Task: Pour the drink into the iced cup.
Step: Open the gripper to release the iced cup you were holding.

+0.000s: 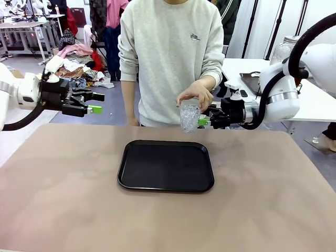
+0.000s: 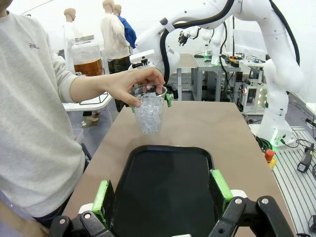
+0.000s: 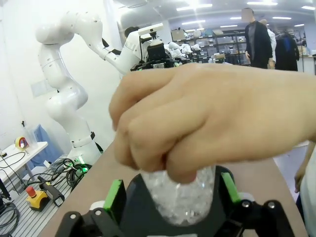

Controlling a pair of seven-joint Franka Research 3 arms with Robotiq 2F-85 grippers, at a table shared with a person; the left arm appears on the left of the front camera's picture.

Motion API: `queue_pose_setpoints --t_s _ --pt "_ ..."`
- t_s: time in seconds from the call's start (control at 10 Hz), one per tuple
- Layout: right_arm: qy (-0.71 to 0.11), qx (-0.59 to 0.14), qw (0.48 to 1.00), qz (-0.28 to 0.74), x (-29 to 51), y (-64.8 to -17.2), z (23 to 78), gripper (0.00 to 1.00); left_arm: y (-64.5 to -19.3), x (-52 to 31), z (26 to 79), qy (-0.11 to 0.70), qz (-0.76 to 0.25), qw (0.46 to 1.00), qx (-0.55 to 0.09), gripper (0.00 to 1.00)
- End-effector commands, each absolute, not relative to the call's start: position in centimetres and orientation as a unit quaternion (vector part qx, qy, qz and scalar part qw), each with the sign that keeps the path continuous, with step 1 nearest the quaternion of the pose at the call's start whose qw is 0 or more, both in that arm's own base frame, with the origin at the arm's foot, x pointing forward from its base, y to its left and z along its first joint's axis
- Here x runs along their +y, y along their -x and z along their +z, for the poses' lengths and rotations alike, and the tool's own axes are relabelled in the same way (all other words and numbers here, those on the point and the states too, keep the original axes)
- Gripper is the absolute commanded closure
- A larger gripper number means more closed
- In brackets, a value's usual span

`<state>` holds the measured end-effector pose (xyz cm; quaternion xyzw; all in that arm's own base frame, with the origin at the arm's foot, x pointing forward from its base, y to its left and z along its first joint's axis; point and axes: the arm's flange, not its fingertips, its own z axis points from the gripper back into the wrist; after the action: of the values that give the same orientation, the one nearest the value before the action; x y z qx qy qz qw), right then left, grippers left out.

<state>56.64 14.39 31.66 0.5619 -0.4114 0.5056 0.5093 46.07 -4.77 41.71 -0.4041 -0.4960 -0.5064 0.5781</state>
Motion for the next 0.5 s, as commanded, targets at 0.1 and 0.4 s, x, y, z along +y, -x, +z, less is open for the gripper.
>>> queue_pose_setpoints --t_s 0.1,0.4 --pt "-0.557 -0.436 0.517 0.482 11.3 -55.4 32.3 0.00 -46.0 -4.7 41.8 0.403 -0.507 0.577 -0.497 0.00" --pt "-0.549 -0.453 0.522 0.469 8.3 -54.3 32.0 0.00 -46.0 -4.7 41.8 0.403 -0.507 0.577 -0.497 0.00"
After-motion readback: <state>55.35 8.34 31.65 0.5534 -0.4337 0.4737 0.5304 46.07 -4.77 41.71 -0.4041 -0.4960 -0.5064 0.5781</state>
